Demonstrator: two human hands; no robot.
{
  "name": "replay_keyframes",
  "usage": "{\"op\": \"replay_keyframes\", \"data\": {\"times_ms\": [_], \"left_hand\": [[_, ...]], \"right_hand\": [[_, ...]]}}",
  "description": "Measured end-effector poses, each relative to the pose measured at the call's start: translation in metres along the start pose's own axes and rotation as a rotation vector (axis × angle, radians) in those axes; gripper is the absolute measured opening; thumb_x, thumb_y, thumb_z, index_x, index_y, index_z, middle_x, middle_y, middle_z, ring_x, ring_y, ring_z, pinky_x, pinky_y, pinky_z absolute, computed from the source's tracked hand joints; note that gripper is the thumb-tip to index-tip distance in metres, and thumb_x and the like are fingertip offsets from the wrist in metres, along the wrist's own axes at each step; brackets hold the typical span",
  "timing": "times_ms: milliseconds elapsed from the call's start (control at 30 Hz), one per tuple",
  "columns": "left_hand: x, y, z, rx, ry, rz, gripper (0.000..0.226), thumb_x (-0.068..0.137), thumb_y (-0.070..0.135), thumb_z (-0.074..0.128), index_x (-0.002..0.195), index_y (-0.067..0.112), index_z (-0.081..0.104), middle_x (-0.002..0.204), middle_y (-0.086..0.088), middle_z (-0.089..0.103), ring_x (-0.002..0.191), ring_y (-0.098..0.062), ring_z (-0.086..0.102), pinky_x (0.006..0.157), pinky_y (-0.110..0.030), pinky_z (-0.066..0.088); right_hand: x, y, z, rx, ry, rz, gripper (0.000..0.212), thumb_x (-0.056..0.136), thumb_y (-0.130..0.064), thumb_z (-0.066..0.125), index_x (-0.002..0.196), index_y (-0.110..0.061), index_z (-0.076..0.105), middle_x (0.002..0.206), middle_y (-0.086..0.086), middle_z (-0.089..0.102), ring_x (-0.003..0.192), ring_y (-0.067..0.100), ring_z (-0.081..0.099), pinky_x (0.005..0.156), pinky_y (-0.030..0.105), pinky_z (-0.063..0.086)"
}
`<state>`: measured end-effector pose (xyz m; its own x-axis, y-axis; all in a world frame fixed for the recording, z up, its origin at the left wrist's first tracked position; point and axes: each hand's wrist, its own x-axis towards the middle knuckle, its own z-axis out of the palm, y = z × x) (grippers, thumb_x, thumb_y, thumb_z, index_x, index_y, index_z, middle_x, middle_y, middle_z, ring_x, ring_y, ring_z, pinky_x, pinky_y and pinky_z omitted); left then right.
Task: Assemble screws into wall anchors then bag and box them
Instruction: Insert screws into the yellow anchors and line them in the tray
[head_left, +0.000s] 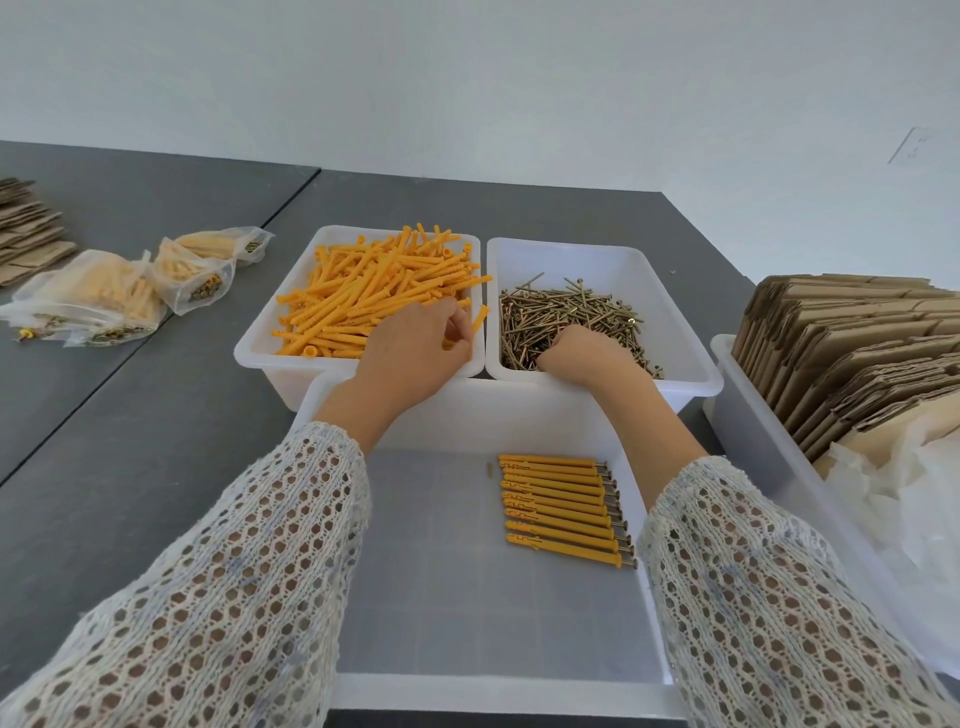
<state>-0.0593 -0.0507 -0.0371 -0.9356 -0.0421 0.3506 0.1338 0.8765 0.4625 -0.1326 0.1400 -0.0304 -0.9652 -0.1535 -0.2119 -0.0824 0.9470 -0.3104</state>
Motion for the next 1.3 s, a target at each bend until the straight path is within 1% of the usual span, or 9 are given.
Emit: {"op": "replay_keyframes", "data": {"times_ms": [167,333,600,700,833,933,1033,1167,1300], "left_hand": [[0.0,0.0,0.002,-0.018,0.052,0.021,0.018,0.091,0.024,0.064,0.107,0.027,0.055,0.089,0.018,0.062,0.071,0.0,0.051,0.055,-0.022,0.036],[-0.005,0.006,0.005,0.09,0.203,0.107,0.016,0.099,0.031,0.056,0.086,0.02,0.057,0.079,0.01,0.056,0.081,-0.016,0.051,0.053,-0.029,0.039],[-0.01,0.021,0.002,0.158,0.355,0.234,0.019,0.104,0.024,0.048,0.096,0.013,0.062,0.075,0.012,0.043,0.08,-0.02,0.045,0.053,-0.03,0.032],[-0.01,0.023,0.003,0.19,0.323,0.217,0.022,0.106,0.023,0.043,0.1,0.013,0.061,0.079,0.006,0.057,0.075,-0.019,0.043,0.062,-0.032,0.03],[-0.01,0.021,0.004,0.166,0.249,0.206,0.021,0.107,0.021,0.039,0.108,0.016,0.06,0.096,0.004,0.068,0.087,-0.023,0.056,0.077,-0.037,0.037],[-0.009,0.02,0.004,0.113,0.213,0.22,0.021,0.107,0.017,0.041,0.112,0.016,0.061,0.104,0.004,0.068,0.095,-0.023,0.058,0.086,-0.04,0.039],[-0.008,0.021,0.005,0.092,0.188,0.23,0.023,0.106,0.015,0.041,0.115,0.015,0.062,0.103,0.001,0.067,0.094,-0.024,0.059,0.088,-0.043,0.041],[-0.008,0.021,0.006,0.085,0.178,0.253,0.026,0.106,0.015,0.041,0.12,0.014,0.063,0.102,-0.002,0.067,0.093,-0.025,0.061,0.085,-0.043,0.043],[-0.01,0.022,0.004,0.066,0.177,0.259,0.027,0.105,0.017,0.042,0.121,0.012,0.064,0.1,-0.006,0.068,0.087,-0.027,0.062,0.074,-0.049,0.047]], "right_hand": [[0.001,0.0,0.0,0.033,-0.001,0.0,0.021,0.088,-0.02,0.048,0.069,-0.015,0.042,0.068,0.002,0.045,0.073,0.025,0.045,0.073,0.038,0.037],[0.0,0.001,-0.001,0.023,0.02,-0.022,0.024,0.085,-0.011,0.043,0.063,-0.015,0.034,0.064,0.002,0.036,0.063,0.021,0.035,0.058,0.031,0.028],[-0.002,0.005,0.005,0.086,0.376,-0.078,0.023,0.098,-0.021,0.041,0.088,-0.008,0.058,0.095,0.013,0.064,0.098,0.034,0.056,0.096,0.048,0.046],[-0.002,0.005,0.005,0.181,0.443,-0.131,0.033,0.103,-0.026,0.041,0.078,-0.009,0.054,0.08,0.009,0.059,0.08,0.028,0.056,0.08,0.043,0.051],[-0.005,0.003,0.005,0.309,0.529,-0.144,0.047,0.106,-0.03,0.036,0.061,-0.016,0.037,0.058,-0.001,0.042,0.053,0.014,0.038,0.057,0.03,0.034],[-0.007,0.002,0.002,0.498,0.59,-0.076,0.048,0.106,-0.028,0.035,0.06,-0.017,0.035,0.056,-0.003,0.038,0.05,0.011,0.033,0.051,0.027,0.028],[-0.007,-0.004,-0.007,1.009,0.589,-0.003,0.037,0.104,-0.02,0.034,0.069,-0.011,0.042,0.063,0.0,0.04,0.052,0.012,0.031,0.052,0.025,0.028],[-0.016,-0.014,-0.013,1.674,0.284,0.12,0.026,0.102,-0.027,0.047,0.084,-0.016,0.064,0.082,-0.001,0.052,0.057,0.01,0.039,0.051,0.022,0.037],[-0.018,-0.017,-0.01,1.759,0.112,0.072,0.022,0.1,-0.033,0.055,0.088,-0.02,0.068,0.074,-0.004,0.043,0.054,0.009,0.033,0.051,0.021,0.033]]}}
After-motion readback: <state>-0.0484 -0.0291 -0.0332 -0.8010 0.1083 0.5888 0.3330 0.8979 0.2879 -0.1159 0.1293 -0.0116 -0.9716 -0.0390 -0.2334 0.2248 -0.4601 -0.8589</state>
